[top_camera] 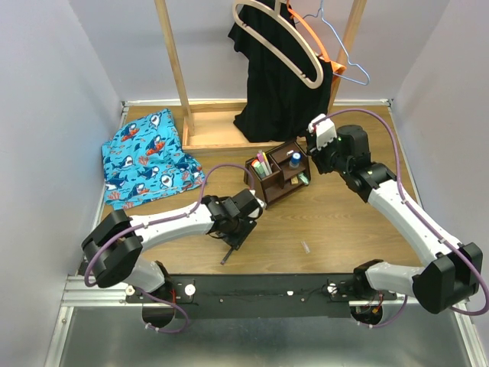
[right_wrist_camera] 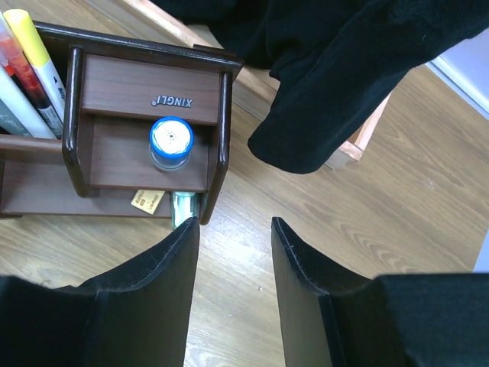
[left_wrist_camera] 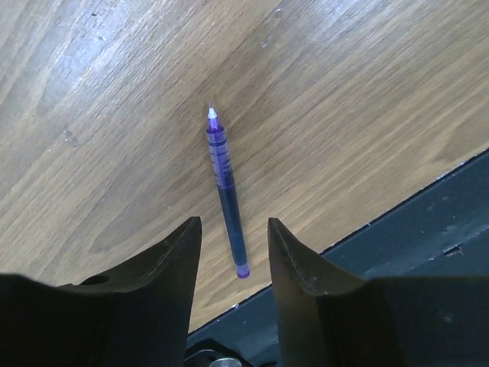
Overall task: Sort the stationery into containers
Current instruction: Pick up the pen from the center of the board.
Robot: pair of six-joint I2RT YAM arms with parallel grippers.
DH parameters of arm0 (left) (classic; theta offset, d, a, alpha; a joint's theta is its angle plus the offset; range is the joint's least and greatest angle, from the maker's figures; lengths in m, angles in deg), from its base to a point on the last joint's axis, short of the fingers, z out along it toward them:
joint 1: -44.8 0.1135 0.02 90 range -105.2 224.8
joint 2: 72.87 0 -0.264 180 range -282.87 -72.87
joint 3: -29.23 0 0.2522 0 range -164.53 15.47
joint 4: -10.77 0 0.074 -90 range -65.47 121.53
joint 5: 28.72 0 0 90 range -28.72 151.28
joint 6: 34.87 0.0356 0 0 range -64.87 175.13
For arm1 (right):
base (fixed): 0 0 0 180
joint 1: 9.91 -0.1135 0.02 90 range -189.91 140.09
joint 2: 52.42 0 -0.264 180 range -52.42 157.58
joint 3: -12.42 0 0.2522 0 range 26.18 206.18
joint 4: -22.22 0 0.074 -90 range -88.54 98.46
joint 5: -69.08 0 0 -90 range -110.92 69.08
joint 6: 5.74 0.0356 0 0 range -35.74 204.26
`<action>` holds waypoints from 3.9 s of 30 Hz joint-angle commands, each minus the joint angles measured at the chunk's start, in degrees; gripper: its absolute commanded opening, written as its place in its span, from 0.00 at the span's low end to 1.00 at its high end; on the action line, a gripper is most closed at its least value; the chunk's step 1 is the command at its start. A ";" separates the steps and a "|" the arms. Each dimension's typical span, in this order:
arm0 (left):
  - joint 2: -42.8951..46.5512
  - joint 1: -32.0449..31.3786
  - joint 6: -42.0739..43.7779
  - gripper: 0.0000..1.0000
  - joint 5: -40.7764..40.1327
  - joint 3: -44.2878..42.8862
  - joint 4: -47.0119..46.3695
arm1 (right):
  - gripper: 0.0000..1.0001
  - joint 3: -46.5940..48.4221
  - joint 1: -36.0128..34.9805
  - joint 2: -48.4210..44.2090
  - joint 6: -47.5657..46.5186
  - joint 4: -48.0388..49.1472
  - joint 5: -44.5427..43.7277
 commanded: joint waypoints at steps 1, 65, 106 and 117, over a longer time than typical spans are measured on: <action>-2.28 -0.40 -0.84 0.47 1.31 0.14 -1.14 | 0.50 0.87 0.24 -1.33 1.20 1.21 -0.63; 7.37 -1.45 6.00 0.00 4.91 -3.97 2.27 | 0.59 3.07 0.86 0.51 17.34 -20.51 37.77; 3.78 28.69 -5.50 0.00 35.15 -25.52 -17.05 | 0.64 8.08 0.25 13.69 52.97 28.80 53.25; 2.99 29.05 -9.54 0.00 39.63 -24.64 -21.88 | 0.65 8.96 -1.69 16.24 55.16 34.69 55.10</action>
